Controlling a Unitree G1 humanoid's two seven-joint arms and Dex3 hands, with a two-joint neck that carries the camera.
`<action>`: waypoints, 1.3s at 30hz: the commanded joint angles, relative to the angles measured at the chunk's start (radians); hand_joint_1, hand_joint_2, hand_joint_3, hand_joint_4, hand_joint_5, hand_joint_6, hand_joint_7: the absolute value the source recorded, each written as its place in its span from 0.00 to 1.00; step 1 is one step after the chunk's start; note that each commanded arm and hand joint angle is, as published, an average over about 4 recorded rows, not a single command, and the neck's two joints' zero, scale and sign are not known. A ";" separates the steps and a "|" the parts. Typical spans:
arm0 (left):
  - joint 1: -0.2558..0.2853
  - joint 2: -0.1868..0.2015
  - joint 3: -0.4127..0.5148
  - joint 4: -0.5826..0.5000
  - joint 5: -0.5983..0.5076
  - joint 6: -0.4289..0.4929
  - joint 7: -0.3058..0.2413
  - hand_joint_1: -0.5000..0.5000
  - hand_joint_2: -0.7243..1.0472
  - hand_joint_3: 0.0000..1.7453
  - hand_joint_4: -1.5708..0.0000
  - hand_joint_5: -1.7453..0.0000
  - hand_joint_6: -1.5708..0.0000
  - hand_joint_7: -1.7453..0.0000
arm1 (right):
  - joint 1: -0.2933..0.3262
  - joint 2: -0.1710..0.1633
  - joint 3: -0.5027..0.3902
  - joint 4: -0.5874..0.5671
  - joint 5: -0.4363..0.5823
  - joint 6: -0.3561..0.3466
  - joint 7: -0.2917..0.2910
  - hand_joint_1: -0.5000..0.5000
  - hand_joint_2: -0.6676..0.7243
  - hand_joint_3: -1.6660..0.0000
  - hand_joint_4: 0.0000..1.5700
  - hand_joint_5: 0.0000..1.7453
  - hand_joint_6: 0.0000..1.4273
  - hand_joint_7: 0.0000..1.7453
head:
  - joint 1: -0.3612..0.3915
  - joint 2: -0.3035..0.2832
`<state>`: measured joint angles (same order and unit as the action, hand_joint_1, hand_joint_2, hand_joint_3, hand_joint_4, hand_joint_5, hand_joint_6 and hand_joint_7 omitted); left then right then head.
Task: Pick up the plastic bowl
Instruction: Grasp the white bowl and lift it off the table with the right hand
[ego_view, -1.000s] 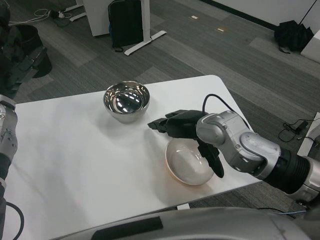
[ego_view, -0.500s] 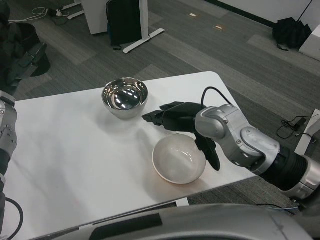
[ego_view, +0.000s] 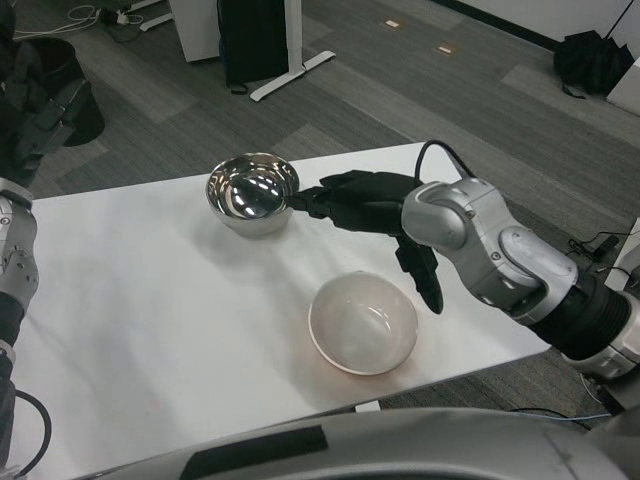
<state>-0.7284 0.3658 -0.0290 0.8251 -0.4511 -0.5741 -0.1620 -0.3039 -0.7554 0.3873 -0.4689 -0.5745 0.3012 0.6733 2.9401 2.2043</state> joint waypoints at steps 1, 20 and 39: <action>0.017 0.012 0.019 0.002 -0.006 -0.003 -0.001 0.00 0.90 0.05 1.00 1.00 0.97 0.94 | 0.034 -0.043 0.021 -0.008 0.021 -0.047 -0.028 0.05 0.67 0.95 0.00 0.00 0.00 0.00 | 0.008 -0.014; -0.072 0.021 0.073 0.131 0.002 -0.004 0.002 0.00 0.90 0.05 1.00 1.00 0.97 0.94 | 0.217 -0.167 -0.023 -0.004 -0.087 -0.422 -0.193 0.11 0.55 0.95 0.00 0.00 0.00 0.00 | 0.040 -0.046; -0.062 0.025 0.061 0.161 -0.001 -0.003 0.002 0.00 0.90 0.04 1.00 1.00 0.97 0.96 | 0.259 -0.056 0.028 -0.005 -0.131 -0.474 -0.193 0.12 0.41 0.90 0.00 0.00 0.00 0.00 | 0.013 -0.042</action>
<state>-0.7963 0.3720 0.0316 0.9804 -0.4508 -0.5774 -0.1591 -0.0480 -0.8221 0.4031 -0.4715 -0.7017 -0.1636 0.4781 2.9529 2.1613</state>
